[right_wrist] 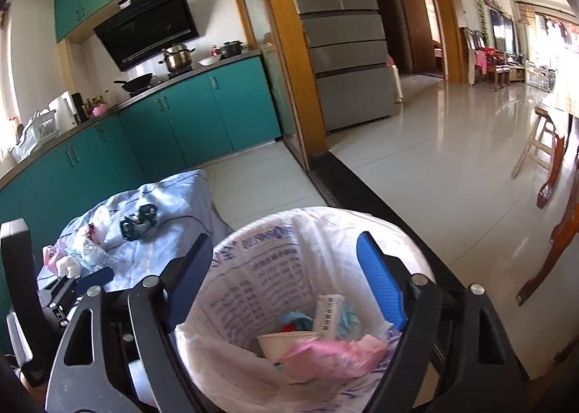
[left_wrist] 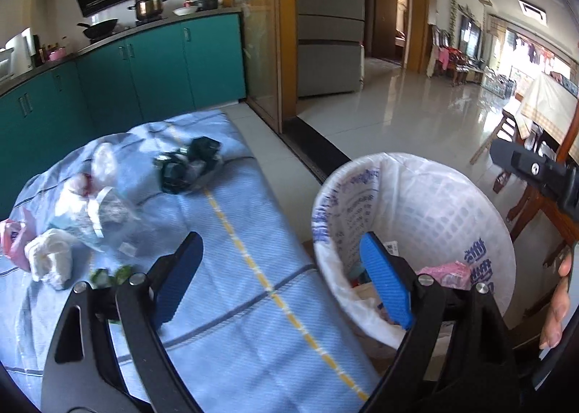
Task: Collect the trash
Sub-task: 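Grasp the pink milk bag with the left tool while the right tool grasps the green vegetable, then lift the pink milk bag with the left tool while the right tool regrips the vegetable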
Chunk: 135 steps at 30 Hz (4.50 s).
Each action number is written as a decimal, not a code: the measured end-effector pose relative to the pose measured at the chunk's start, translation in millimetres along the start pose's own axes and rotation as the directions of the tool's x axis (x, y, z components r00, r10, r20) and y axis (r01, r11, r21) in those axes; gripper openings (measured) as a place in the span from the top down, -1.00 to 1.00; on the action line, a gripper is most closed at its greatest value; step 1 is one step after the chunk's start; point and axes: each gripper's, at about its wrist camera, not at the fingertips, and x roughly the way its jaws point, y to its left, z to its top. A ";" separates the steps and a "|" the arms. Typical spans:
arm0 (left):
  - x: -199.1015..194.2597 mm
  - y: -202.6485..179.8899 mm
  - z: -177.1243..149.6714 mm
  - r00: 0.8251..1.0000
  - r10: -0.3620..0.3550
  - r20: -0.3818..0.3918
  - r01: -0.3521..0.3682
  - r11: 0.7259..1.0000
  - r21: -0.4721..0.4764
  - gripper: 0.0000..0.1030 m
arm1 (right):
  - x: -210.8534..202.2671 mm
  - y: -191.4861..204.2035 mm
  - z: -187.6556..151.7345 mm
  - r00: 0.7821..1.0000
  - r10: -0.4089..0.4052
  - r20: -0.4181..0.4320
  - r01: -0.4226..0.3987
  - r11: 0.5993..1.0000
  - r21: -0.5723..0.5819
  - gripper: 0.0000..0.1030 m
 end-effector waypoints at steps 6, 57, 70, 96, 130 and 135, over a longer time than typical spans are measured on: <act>-26.8 65.7 7.0 0.988 0.146 0.043 -0.141 0.985 -0.102 -0.73 | 18.5 43.6 3.6 0.997 0.065 -0.031 -0.067 0.996 -0.051 -0.62; -51.2 311.3 -20.2 0.967 0.249 -0.045 -0.248 0.897 -0.366 -0.06 | 88.9 262.4 -69.3 0.828 0.343 -0.443 -0.504 0.801 -0.323 0.50; -46.9 175.0 -45.8 0.988 -0.036 -0.150 0.052 0.993 0.106 -0.31 | 86.5 182.7 -47.6 0.837 0.261 -0.480 -0.425 0.863 -0.272 0.15; -16.0 166.5 -56.1 0.969 0.007 -0.247 0.016 0.995 0.093 -0.23 | 90.9 217.9 -83.2 0.839 0.180 -0.513 -0.432 0.794 -0.428 0.11; -41.8 198.6 -38.5 0.987 0.126 -0.096 -0.132 0.989 -0.061 -0.20 | 81.3 224.9 -92.4 0.845 0.191 -0.500 -0.438 0.784 -0.440 0.08; -46.3 198.1 -35.8 0.988 0.137 -0.066 -0.142 0.988 -0.063 -0.20 | 76.4 227.4 -93.2 0.844 0.206 -0.495 -0.448 0.778 -0.440 0.53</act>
